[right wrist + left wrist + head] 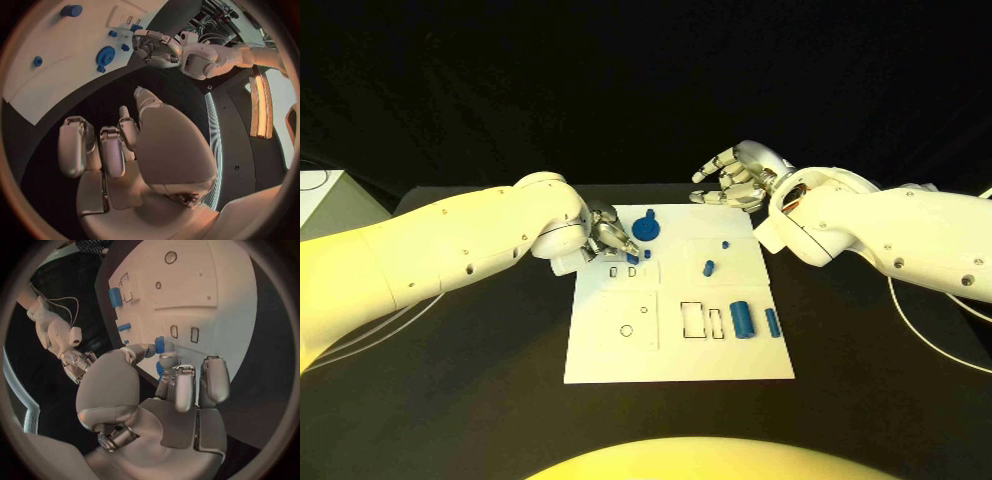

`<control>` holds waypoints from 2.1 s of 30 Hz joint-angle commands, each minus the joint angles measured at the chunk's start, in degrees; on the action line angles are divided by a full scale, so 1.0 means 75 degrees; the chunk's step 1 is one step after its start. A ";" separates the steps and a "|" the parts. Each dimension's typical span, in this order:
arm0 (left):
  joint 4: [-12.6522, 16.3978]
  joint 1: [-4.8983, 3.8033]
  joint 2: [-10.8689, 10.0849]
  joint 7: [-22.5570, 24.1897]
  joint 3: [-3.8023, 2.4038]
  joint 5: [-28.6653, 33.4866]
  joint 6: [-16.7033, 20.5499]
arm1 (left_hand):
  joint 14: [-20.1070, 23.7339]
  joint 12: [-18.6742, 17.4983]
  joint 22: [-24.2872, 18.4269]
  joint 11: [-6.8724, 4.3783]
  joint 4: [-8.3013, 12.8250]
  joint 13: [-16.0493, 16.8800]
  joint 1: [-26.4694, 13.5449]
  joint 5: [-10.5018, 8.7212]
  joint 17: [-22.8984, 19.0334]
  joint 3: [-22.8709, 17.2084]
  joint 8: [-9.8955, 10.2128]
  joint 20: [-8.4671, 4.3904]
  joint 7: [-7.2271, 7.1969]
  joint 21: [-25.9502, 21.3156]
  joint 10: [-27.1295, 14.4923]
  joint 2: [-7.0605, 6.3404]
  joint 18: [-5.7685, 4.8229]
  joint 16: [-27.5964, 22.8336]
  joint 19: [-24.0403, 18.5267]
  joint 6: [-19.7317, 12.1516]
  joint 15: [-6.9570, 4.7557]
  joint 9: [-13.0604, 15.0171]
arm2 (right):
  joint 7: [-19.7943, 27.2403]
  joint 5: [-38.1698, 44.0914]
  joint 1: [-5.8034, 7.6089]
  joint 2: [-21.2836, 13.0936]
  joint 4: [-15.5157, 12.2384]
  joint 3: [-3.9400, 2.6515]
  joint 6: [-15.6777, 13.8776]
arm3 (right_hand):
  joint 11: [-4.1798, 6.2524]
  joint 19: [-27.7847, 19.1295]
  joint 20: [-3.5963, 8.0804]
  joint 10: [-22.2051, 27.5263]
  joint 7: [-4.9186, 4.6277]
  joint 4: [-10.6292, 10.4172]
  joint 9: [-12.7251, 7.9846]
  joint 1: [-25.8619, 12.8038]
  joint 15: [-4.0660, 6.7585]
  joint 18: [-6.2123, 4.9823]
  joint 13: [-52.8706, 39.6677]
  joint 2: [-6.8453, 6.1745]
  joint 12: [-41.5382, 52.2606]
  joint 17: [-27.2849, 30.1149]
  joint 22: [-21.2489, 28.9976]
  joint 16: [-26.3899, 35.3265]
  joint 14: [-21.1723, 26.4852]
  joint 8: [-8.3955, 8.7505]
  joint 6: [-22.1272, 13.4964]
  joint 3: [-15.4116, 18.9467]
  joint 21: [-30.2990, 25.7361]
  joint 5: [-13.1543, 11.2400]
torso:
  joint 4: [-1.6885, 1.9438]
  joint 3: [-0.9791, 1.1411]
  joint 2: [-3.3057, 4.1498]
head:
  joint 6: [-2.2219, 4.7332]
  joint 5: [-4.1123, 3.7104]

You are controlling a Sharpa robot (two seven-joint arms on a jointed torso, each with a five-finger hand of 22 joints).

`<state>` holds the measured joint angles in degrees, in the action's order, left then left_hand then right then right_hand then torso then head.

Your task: Assemble the parts on the task board

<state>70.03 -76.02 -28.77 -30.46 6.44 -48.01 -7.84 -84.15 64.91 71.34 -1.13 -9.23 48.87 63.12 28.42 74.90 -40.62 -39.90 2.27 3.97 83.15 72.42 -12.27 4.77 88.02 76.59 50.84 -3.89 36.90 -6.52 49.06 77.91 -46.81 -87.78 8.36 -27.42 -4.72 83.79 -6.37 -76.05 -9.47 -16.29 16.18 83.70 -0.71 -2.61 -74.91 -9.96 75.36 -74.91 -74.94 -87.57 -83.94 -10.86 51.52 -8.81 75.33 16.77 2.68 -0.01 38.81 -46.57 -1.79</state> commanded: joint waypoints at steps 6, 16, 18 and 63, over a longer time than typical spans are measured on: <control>0.0091 0.0006 0.0057 0.0015 0.0106 -0.0810 0.0178 | -0.0634 0.0076 0.0081 -0.0027 0.1383 0.0059 -0.0089 0.0132 0.1498 -0.1322 -0.0052 -0.0016 -0.0133 0.0064 0.0110 0.0000 -0.0102 0.0070 0.0100 0.0213 -0.0077 0.1054 | 0.0037 -0.0004 -0.0008 -0.0001 0.0000 0.0001 0.0126 | 0.0010 -0.0048 0.0029 0.0030 -0.0007 -0.0011 -0.0006 -0.0055 0.0058 -0.0110 -0.0080 0.0009 -0.0053 -0.1366 -0.0720 0.0036 -0.0617 -0.0044 -0.0068 -0.0056 -0.0057 0.0052 | -0.0003 -0.0007 0.0005 | -0.0043 0.0017; 0.0129 0.0010 0.0069 -0.0091 0.0251 -0.0935 -0.0069 | -0.0639 0.0096 0.0109 -0.0036 0.1388 0.0091 -0.0104 0.0173 0.1512 -0.1324 -0.0055 -0.0024 -0.0142 0.0075 0.0142 -0.0004 -0.0108 0.0075 0.0123 0.0232 -0.0085 0.1066 | 0.0038 -0.0005 -0.0010 -0.0005 -0.0001 0.0002 0.0148 | 0.0010 -0.0044 0.0030 0.0032 -0.0007 -0.0010 -0.0007 -0.0059 0.0059 -0.0108 -0.0076 0.0001 -0.0056 -0.1371 -0.0722 0.0034 -0.0619 -0.0050 -0.0073 -0.0068 -0.0054 0.0082 | -0.0009 -0.0002 0.0011 | -0.0071 0.0039; 0.0133 0.0012 0.0063 -0.0106 0.0263 -0.0937 -0.0115 | -0.0639 0.0096 0.0109 -0.0036 0.1388 0.0091 -0.0104 0.0173 0.1512 -0.1324 -0.0055 -0.0024 -0.0142 0.0075 0.0142 -0.0004 -0.0108 0.0075 0.0123 0.0232 -0.0085 0.1066 | 0.0038 -0.0005 -0.0010 -0.0007 -0.0001 0.0002 0.0150 | 0.0010 -0.0044 0.0030 0.0032 -0.0007 -0.0010 -0.0007 -0.0059 0.0059 -0.0108 -0.0076 0.0001 -0.0056 -0.1371 -0.0722 0.0034 -0.0619 -0.0050 -0.0073 -0.0068 -0.0054 0.0082 | -0.0006 -0.0001 0.0008 | -0.0075 0.0039; -0.0009 0.0071 0.0199 -0.0210 0.0339 -0.0697 -0.0682 | -0.0656 0.0099 0.0149 -0.0077 0.1256 0.0108 -0.0303 0.0128 0.1571 -0.1147 -0.0064 -0.0051 -0.0202 0.0080 0.0246 0.0084 -0.0120 0.0095 0.0155 0.0312 -0.0117 0.1142 | 0.0046 -0.0005 -0.0015 -0.0001 0.0000 0.0003 0.0160 | 0.0011 -0.0042 0.0032 0.0029 -0.0007 -0.0008 -0.0009 -0.0062 0.0060 -0.0108 -0.0076 -0.0011 -0.0053 -0.1369 -0.0719 0.0036 -0.0618 -0.0061 -0.0080 -0.0094 -0.0062 0.0134 | -0.0014 0.0001 0.0018 | -0.0140 0.0022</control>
<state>70.02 -75.72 -27.54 -31.54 8.80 -54.19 -10.23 -84.02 65.44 72.40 -1.64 -8.91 49.64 61.02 29.58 74.93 -40.30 -40.04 1.85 3.53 83.60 73.97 -11.64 4.78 88.53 77.41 51.68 -4.44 45.53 -6.52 48.89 77.83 -46.83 -87.73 8.39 -26.93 -4.72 83.79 -6.37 -76.05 -9.64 -16.30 16.18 83.70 -0.71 -2.61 -74.94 -9.96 75.13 -74.94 -74.94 -87.57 -83.93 -11.07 51.35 -9.12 75.10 17.65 2.62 0.02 38.90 -47.56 -1.64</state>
